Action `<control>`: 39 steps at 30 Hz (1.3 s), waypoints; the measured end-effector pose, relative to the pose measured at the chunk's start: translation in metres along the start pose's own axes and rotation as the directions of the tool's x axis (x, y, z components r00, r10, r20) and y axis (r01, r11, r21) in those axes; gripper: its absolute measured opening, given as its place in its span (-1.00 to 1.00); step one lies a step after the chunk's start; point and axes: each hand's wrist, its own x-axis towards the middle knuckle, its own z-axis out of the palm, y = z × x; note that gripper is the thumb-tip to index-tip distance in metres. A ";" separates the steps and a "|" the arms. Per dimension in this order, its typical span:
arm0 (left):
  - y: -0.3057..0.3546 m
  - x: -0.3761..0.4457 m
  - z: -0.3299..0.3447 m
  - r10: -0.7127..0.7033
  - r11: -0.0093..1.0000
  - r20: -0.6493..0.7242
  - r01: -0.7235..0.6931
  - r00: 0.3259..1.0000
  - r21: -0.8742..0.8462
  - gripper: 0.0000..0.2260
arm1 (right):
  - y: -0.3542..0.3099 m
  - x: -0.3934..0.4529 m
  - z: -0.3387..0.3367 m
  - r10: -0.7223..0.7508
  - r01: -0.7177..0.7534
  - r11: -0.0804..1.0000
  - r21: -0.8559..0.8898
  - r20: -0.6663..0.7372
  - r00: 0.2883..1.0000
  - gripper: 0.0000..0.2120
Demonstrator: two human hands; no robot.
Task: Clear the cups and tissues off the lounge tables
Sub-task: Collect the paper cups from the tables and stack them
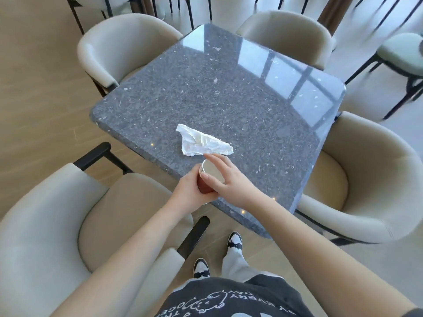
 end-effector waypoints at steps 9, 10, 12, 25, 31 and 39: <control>0.025 -0.016 0.027 0.080 0.997 0.071 -0.079 0.994 -0.010 -0.46 | 0.010 -0.050 -0.019 0.158 -0.085 0.936 0.341 -0.193 0.968 -0.53; 0.030 -0.016 0.032 0.097 0.995 0.082 -0.096 0.992 -0.008 -0.47 | 0.012 -0.057 -0.024 0.177 -0.082 0.923 0.376 -0.226 0.958 -0.53; 0.041 -0.014 0.041 0.125 0.992 0.112 -0.124 0.986 -0.007 -0.46 | 0.017 -0.070 -0.035 0.211 -0.075 0.900 0.429 -0.278 0.937 -0.52; 0.164 -0.020 0.189 0.259 0.963 0.357 -0.211 0.898 -0.169 -0.39 | 0.110 -0.213 -0.136 0.366 0.003 0.819 0.574 -0.526 0.768 -0.50; 0.238 -0.037 0.277 0.337 0.941 0.480 -0.281 0.810 -0.187 -0.48 | 0.158 -0.297 -0.196 0.441 0.071 0.793 0.605 -0.651 0.618 -0.52; 0.281 -0.051 0.362 0.350 0.937 0.551 -0.292 0.757 -0.193 -0.51 | 0.208 -0.384 -0.238 0.516 0.116 0.781 0.614 -0.738 0.434 -0.35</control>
